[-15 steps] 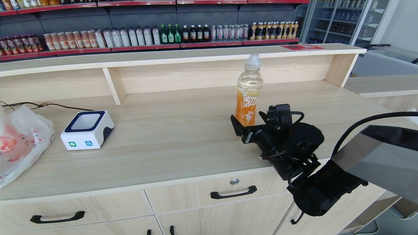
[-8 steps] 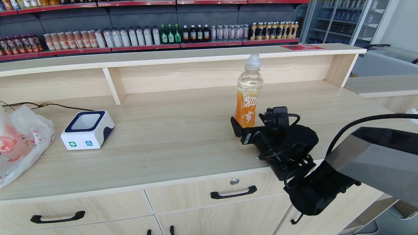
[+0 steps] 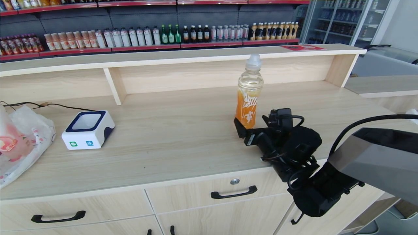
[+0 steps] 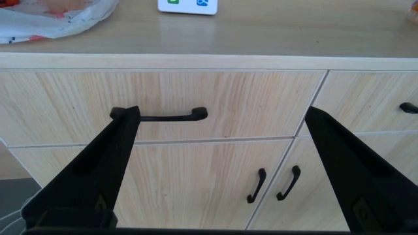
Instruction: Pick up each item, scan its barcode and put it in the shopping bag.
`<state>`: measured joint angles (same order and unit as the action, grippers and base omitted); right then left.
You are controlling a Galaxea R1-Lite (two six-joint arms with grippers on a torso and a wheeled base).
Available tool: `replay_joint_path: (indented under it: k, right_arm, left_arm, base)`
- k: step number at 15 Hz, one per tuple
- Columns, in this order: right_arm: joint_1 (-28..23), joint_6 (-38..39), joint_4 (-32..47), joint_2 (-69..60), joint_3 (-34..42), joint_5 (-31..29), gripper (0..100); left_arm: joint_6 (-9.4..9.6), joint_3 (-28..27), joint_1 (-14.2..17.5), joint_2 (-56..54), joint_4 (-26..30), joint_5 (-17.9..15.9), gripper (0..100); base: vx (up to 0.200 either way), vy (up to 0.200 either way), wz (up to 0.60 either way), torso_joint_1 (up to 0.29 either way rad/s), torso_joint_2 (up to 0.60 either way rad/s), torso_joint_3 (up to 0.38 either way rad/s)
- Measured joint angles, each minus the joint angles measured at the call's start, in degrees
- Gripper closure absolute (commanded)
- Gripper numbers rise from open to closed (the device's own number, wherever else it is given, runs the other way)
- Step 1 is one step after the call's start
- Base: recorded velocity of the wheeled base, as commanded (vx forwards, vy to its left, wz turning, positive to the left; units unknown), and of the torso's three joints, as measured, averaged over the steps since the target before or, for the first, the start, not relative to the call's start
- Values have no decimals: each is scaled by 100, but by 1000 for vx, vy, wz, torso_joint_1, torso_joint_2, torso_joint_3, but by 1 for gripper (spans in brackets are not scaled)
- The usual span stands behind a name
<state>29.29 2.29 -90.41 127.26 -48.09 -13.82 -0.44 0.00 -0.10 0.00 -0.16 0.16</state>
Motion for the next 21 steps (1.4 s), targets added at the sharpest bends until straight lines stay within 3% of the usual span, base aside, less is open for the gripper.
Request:
replay_joint_path:
  k: [4, 21]
  right_arm:
    - [-52, 11, 17, -20, 71, 1, 0]
    - [-439, 17, 49, -39, 240, 1, 0]
  left_arm:
    - [115, 0, 0, 0, 2, -2, 0]
    - [115, 0, 0, 0, 0, 0, 0]
  base:
    - [0, 0, 0, 0, 0, 0]
    - [0, 0, 0, 0, 0, 0]
